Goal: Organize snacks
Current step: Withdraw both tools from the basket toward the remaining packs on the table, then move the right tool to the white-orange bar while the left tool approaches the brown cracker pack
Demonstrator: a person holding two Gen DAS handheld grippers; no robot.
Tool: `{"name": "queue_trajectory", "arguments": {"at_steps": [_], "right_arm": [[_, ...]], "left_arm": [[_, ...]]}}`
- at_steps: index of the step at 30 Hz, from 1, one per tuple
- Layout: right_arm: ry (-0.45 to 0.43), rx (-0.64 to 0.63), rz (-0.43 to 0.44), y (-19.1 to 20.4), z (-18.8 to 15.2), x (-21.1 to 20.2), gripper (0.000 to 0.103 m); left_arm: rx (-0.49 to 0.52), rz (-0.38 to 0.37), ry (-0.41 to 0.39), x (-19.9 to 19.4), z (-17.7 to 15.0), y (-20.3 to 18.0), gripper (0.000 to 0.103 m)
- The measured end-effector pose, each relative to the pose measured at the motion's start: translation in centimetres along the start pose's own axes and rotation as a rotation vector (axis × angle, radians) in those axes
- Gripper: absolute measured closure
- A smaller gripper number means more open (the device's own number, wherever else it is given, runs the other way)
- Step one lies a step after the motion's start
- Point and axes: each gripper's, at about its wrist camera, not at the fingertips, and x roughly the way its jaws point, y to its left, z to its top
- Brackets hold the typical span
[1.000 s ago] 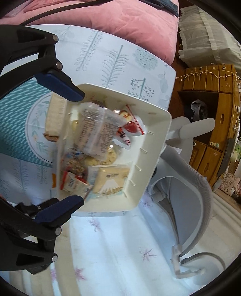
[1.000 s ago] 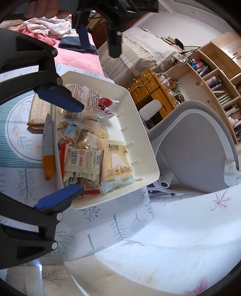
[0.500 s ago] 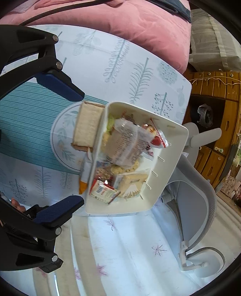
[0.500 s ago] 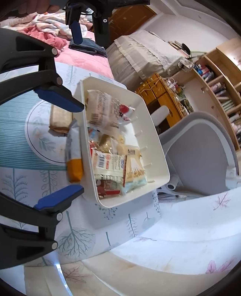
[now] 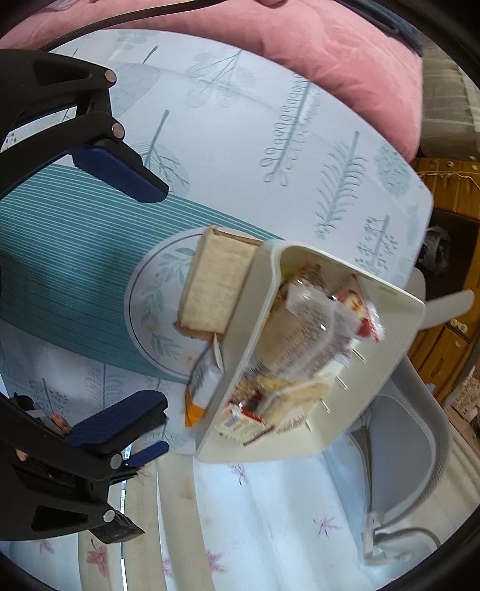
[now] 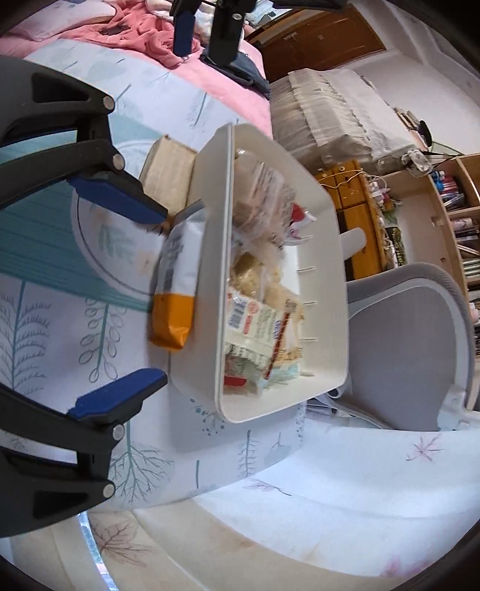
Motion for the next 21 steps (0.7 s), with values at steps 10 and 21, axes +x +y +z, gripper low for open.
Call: {"name": "queue_trajectory", "arguments": {"at_steps": [10,21], "right_arm": [[0.012,-0.014,-0.028,-2.3,-0.5,3.3,0.056],[0.020,-0.025,-0.001,-4.0,-0.4,3.7,0.103]], "left_arm": [[-0.011,0.063,0.117,6.5,0.1,-0.1,0.002],[0.042,0.177,0.186,11.9,1.3,-2.5,0.002]]}}
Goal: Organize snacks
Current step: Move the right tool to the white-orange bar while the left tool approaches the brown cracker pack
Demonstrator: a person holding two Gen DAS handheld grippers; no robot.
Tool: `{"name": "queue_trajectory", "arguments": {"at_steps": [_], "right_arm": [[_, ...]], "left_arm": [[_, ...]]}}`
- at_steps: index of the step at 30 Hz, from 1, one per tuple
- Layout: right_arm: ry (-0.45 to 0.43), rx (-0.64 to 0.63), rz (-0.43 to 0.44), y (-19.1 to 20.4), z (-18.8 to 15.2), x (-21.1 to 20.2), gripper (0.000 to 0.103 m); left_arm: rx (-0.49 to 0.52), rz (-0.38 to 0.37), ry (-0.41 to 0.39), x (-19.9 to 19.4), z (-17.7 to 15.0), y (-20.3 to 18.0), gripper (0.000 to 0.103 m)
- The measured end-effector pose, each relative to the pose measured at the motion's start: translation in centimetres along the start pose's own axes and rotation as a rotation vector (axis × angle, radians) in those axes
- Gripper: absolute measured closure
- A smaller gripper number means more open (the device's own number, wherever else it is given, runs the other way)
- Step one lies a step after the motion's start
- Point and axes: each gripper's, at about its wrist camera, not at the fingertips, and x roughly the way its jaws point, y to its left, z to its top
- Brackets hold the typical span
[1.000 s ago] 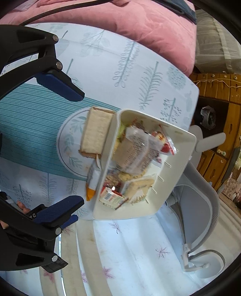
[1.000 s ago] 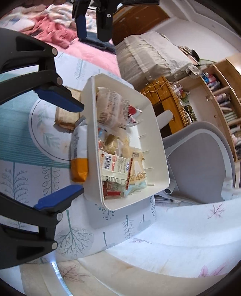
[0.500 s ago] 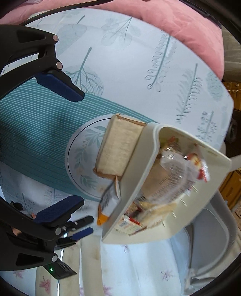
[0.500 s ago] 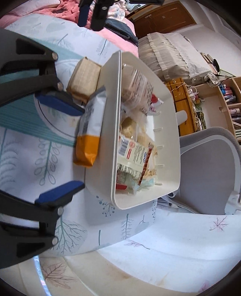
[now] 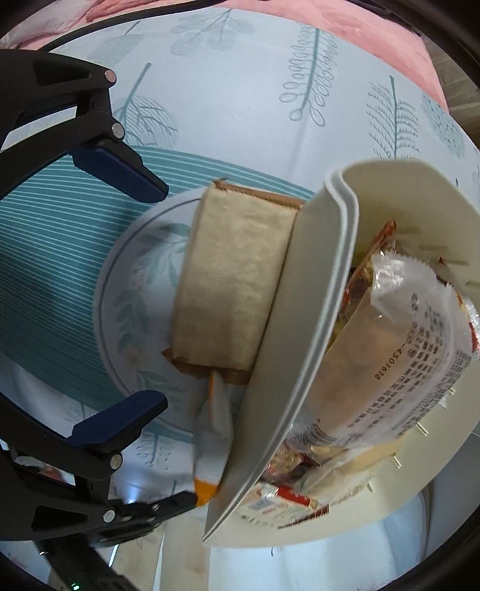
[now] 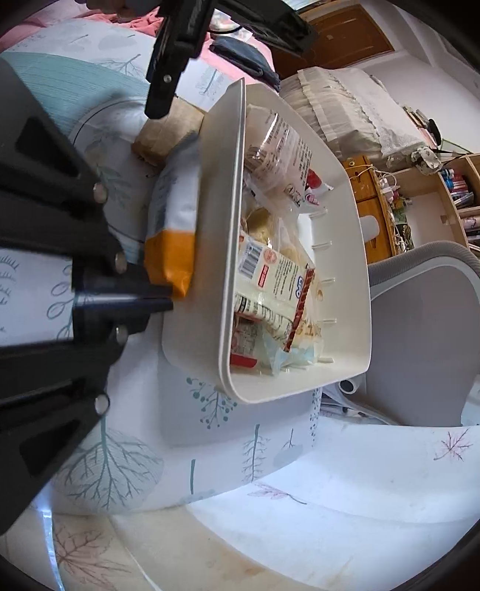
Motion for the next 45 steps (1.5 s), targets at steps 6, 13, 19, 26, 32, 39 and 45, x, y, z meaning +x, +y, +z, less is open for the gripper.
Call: {"name": "queue_trajectory", "arguments": {"at_steps": [6,13,19,26,32,39,45], "right_arm": [[-0.006,0.075,0.013,-2.0,0.3,-1.5,0.103],[0.006,0.107,0.007,-3.7,0.2,-3.2,0.103],[0.018,0.132,-0.001,-4.3,-0.4,-4.0,0.103],[0.031,0.145,-0.002,-4.0,-0.9,-4.2,0.103],[0.031,0.150,-0.002,-3.7,-1.0,-4.7,0.103],[0.027,0.154,-0.001,-3.2,-1.2,-5.5,0.103],[0.015,0.147,0.003,-2.4,-1.2,-6.5,0.103]], "left_arm": [[-0.003,0.055,-0.003,1.2,0.9,-0.8,0.002],[-0.045,0.112,-0.012,2.6,1.7,-0.7,0.002],[-0.062,0.116,-0.004,3.9,2.5,-0.4,0.001],[-0.057,0.158,-0.023,4.7,2.4,-1.2,0.000],[-0.049,0.175,-0.038,5.3,2.4,-2.0,0.000],[0.025,0.165,-0.043,4.8,0.5,-2.8,0.002],[0.086,0.155,-0.070,4.1,-1.9,-2.4,0.016]]}}
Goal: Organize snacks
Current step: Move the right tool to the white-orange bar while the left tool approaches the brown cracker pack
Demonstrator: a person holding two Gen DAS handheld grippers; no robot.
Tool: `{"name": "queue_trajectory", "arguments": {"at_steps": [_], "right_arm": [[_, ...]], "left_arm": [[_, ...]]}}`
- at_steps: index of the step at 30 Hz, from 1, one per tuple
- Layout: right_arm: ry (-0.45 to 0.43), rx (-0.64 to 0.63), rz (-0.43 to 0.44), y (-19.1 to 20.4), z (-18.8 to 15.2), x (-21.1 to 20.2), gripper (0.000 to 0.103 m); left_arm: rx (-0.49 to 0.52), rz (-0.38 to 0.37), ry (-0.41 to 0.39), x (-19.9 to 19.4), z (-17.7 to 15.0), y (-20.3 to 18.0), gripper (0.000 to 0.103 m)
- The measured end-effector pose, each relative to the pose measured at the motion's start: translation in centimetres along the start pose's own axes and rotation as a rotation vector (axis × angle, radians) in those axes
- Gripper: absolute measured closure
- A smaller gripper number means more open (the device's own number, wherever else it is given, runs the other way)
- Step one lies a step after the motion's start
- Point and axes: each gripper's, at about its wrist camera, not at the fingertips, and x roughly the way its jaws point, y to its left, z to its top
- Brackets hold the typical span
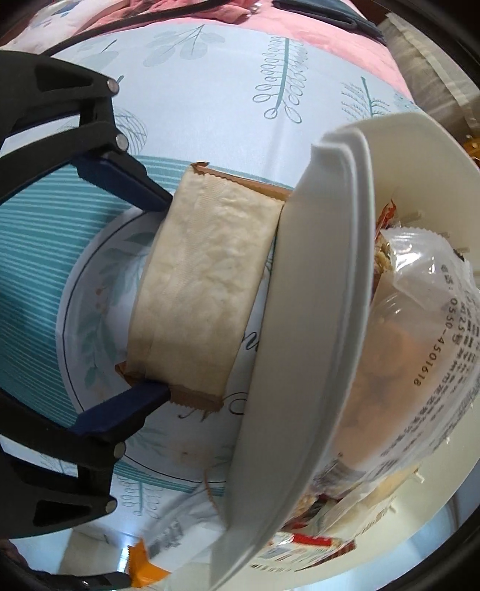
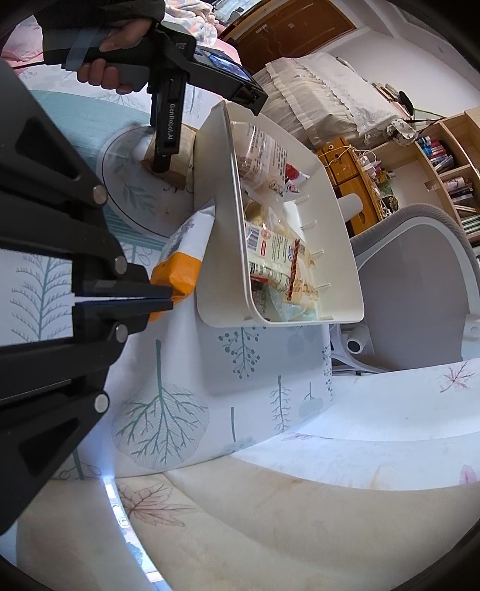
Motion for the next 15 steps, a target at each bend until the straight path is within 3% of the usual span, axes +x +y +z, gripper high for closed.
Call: {"name": "queue_trajectory", "arguments": {"at_steps": [7,15], "right_arm": [[0.000,-0.008,0.014,1.0,-0.4,-1.0,0.103],[-0.002,-0.026,0.037,2.2,-1.0,-2.1,0.103]], "left_arm": [[0.045,-0.035,-0.028,-0.8,-2.4,1.0,0.041],[0.014,-0.121,-0.007,-1.8,-5.6,4.4,0.075]]}}
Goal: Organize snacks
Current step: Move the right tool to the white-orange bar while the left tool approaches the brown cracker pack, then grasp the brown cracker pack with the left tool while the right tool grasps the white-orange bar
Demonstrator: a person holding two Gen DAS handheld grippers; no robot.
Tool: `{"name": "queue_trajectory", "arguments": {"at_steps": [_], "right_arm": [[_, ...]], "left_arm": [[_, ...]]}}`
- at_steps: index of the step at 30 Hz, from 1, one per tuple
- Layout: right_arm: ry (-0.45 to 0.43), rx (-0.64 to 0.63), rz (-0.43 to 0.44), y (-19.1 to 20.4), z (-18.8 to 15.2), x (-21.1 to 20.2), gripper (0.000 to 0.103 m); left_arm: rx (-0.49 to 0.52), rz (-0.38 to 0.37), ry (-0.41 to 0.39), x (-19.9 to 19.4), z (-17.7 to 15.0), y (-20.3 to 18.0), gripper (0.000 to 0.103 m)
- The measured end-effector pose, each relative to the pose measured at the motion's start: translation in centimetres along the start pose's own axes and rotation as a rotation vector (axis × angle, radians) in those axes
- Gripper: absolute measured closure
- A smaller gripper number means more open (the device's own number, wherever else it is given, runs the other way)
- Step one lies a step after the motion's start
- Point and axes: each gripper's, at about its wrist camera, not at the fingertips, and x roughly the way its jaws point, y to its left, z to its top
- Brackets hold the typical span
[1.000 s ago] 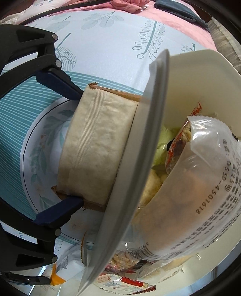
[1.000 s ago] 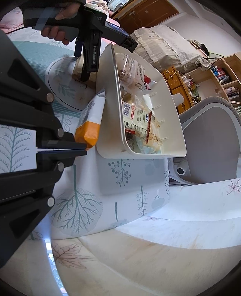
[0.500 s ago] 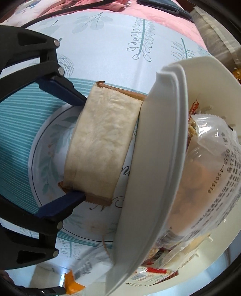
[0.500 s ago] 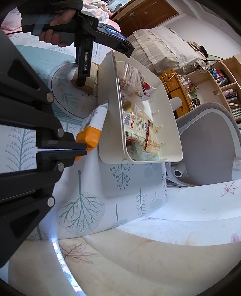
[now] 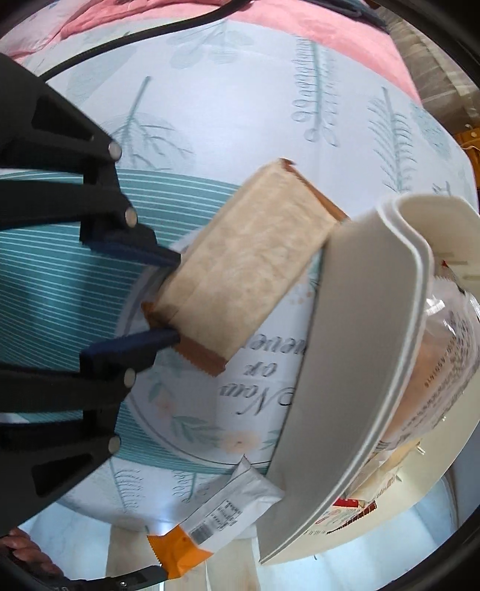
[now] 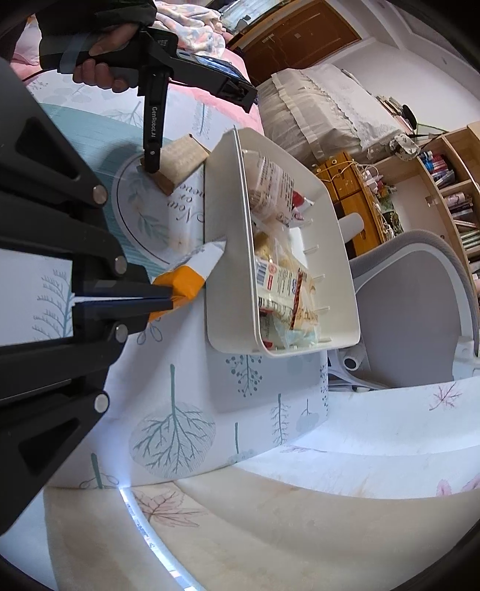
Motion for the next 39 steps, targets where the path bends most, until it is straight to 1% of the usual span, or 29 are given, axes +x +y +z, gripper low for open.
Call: {"name": "queue_trajectory", "arguments": {"at_steps": [2,4,7,8,9,10,11,12,14,17,21,23,25,29,32,36,37,38,39], "right_arm": [[-0.004,-0.007,0.005,0.3,0.0,-0.3,0.103],[-0.009,-0.009,0.012,0.6,0.1,-0.8,0.103],[0.000,-0.004,0.045,0.9,0.1,-1.2,0.103],[0.004,-0.005,0.051,1.0,0.0,-1.3,0.103],[0.015,-0.008,0.057,1.2,-0.1,-1.3,0.103],[0.020,-0.009,0.061,1.3,-0.2,-1.4,0.103],[0.025,-0.007,0.067,1.4,-0.3,-1.4,0.103],[0.029,0.000,0.079,1.6,-0.3,-1.5,0.103],[0.034,0.010,0.101,1.7,-0.5,-1.8,0.103],[0.043,0.009,0.117,2.2,-0.7,-2.0,0.103],[0.061,0.023,0.147,2.5,-1.0,-2.1,0.103],[0.073,0.021,0.152,2.6,-1.1,-2.1,0.103],[0.085,0.029,0.154,2.5,-1.3,-2.1,0.103],[0.100,0.072,0.168,1.7,-1.2,-2.0,0.103],[0.087,0.121,0.188,1.0,-0.7,-2.5,0.103],[0.063,0.148,0.197,0.4,0.1,-2.9,0.103],[0.058,0.148,0.195,0.3,0.3,-3.0,0.103],[0.053,0.148,0.194,0.3,0.5,-3.1,0.103],[0.050,0.149,0.195,0.3,0.6,-3.2,0.103]], "left_arm": [[-0.036,-0.027,0.015,-0.1,-0.9,1.3,0.078],[-0.071,-0.040,0.026,-0.3,-1.2,2.3,0.078],[-0.120,-0.049,0.014,-1.3,-1.6,3.9,0.077],[-0.132,-0.048,0.012,-1.6,-1.3,4.4,0.072],[-0.150,-0.044,0.012,-1.8,-1.3,4.6,0.063],[-0.172,-0.045,0.009,-2.2,-1.1,4.6,0.058],[-0.192,-0.051,0.006,-2.6,-0.4,4.7,0.048],[-0.210,-0.054,0.004,-2.8,-0.1,4.8,0.040],[-0.236,-0.050,0.019,-2.7,0.3,5.3,0.040],[-0.295,-0.033,0.041,-2.2,2.0,6.0,0.039],[-0.375,-0.016,0.056,-1.6,3.4,7.2,0.036],[-0.387,0.000,0.060,-1.3,4.2,7.2,0.035],[-0.394,0.009,0.064,-1.2,4.9,6.9,0.033],[-0.392,0.045,0.065,-0.9,6.5,6.3,0.032],[-0.383,0.103,0.074,-0.7,7.2,6.1,0.032],[-0.385,0.131,0.077,-0.6,7.8,6.0,0.031],[-0.382,0.133,0.076,-0.4,7.8,5.6,0.032],[-0.382,0.142,0.077,-0.2,7.7,5.1,0.037],[-0.379,0.161,0.081,0.2,7.7,4.3,0.045]]}}
